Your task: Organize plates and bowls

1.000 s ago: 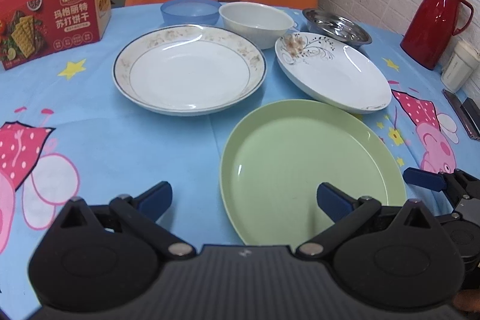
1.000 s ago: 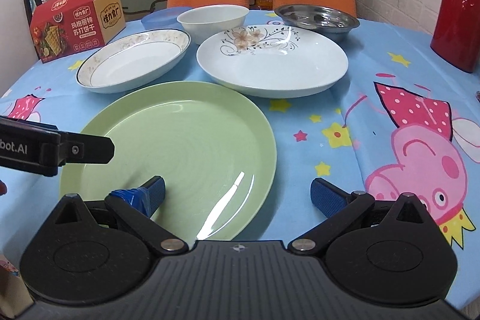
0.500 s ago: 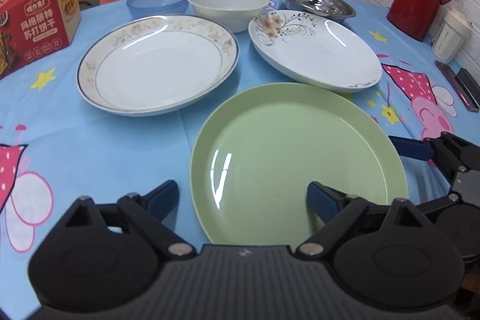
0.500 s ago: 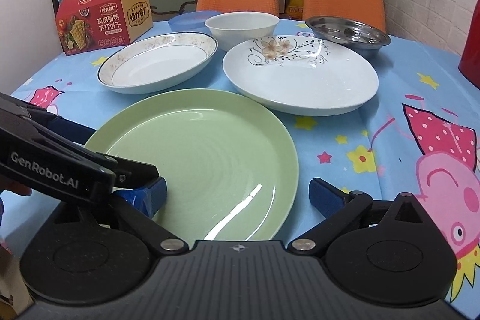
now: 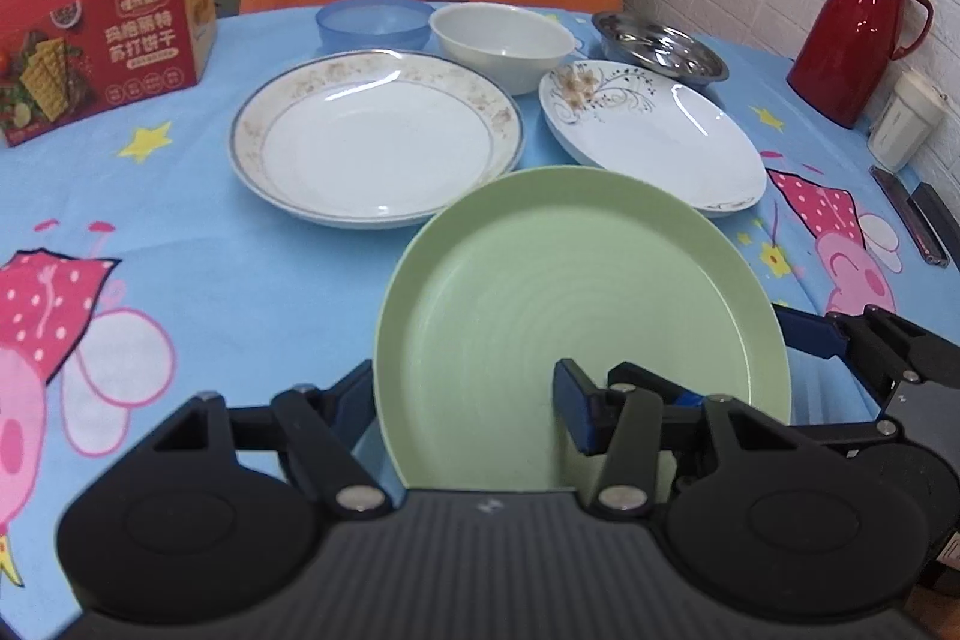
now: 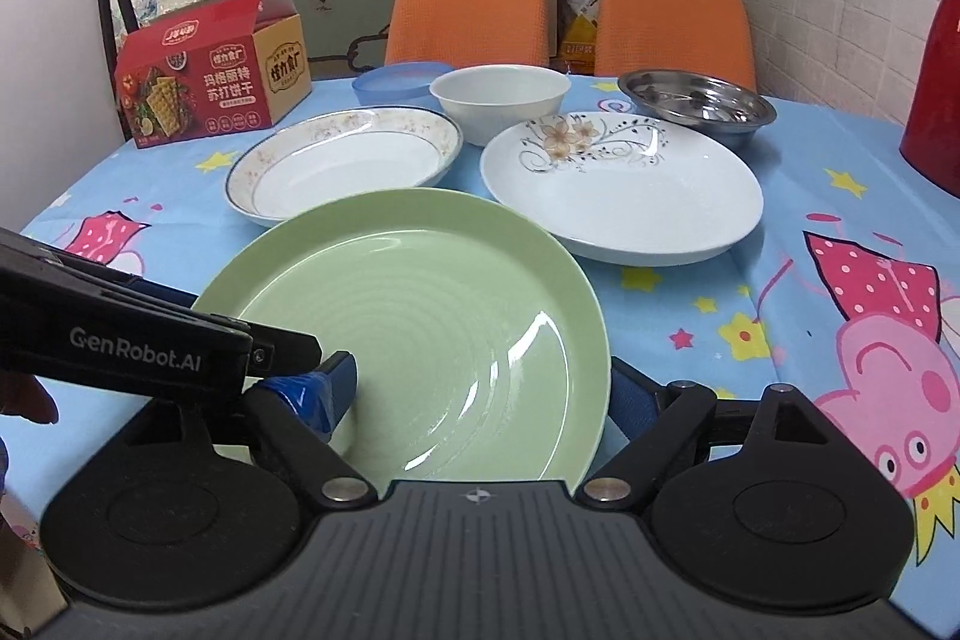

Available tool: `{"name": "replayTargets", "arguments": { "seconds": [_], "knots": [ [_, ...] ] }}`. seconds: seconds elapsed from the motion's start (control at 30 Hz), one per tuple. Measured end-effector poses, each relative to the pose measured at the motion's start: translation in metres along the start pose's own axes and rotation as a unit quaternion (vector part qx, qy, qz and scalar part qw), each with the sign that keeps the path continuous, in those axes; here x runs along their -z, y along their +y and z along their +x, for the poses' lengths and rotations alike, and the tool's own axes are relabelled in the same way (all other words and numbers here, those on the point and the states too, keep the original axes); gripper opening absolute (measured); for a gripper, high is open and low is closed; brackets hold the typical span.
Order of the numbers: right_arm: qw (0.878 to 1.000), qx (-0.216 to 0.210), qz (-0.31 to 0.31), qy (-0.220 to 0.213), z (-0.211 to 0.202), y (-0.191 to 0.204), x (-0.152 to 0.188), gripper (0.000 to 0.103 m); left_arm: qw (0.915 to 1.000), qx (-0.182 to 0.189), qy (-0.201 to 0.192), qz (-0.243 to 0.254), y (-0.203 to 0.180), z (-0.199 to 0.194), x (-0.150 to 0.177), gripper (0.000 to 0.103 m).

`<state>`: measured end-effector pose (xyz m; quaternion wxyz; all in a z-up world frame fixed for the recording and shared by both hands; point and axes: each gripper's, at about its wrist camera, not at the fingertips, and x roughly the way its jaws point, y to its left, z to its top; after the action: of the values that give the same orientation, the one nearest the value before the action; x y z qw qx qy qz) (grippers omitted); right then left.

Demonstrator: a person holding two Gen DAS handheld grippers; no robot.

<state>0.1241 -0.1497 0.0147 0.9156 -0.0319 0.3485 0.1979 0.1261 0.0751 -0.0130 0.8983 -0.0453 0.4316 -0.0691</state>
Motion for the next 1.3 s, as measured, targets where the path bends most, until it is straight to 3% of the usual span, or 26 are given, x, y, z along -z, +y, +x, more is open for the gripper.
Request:
{"name": "replayTargets", "arguments": {
  "seconds": [0.2,0.33,0.73,0.77,0.8,0.87,0.93,1.13,1.3],
  "knots": [
    [0.998,-0.055,-0.010,0.006,0.012,0.044,-0.001,0.075,0.9981,-0.049,0.007,-0.037,0.046,-0.020,0.016,0.050],
    [0.997,-0.079,-0.013,0.017,0.025,0.068,0.000,0.075,0.9965,-0.063,0.009,-0.054,0.069,-0.023,0.024,0.050],
    [0.997,-0.057,-0.045,0.016,0.037,0.082,0.000,0.074,0.9973,-0.050,-0.006,-0.054,0.081,-0.012,0.026,0.051],
    [0.997,-0.059,-0.047,0.015,0.037,0.082,0.000,0.075,0.9971,-0.050,-0.008,-0.057,0.082,-0.011,0.026,0.056],
    [0.997,-0.062,-0.049,0.016,0.037,0.083,0.000,0.076,0.9971,-0.049,-0.008,-0.058,0.082,-0.010,0.026,0.072],
    [0.995,-0.079,-0.055,0.020,0.035,0.086,0.000,0.076,0.9966,-0.058,-0.014,-0.057,0.082,-0.009,0.026,0.075],
    [0.995,-0.092,-0.040,0.023,0.033,0.079,-0.004,0.074,0.9962,-0.035,-0.031,-0.073,0.088,-0.015,0.022,0.084],
    [0.998,-0.052,-0.012,-0.039,0.023,0.046,-0.042,0.075,0.9914,-0.029,-0.099,-0.080,0.105,-0.030,-0.016,0.093],
    [0.996,-0.056,-0.012,-0.068,0.054,0.031,-0.086,0.075,0.9904,-0.038,-0.100,-0.087,0.124,-0.005,-0.058,0.093]
  ]
}}
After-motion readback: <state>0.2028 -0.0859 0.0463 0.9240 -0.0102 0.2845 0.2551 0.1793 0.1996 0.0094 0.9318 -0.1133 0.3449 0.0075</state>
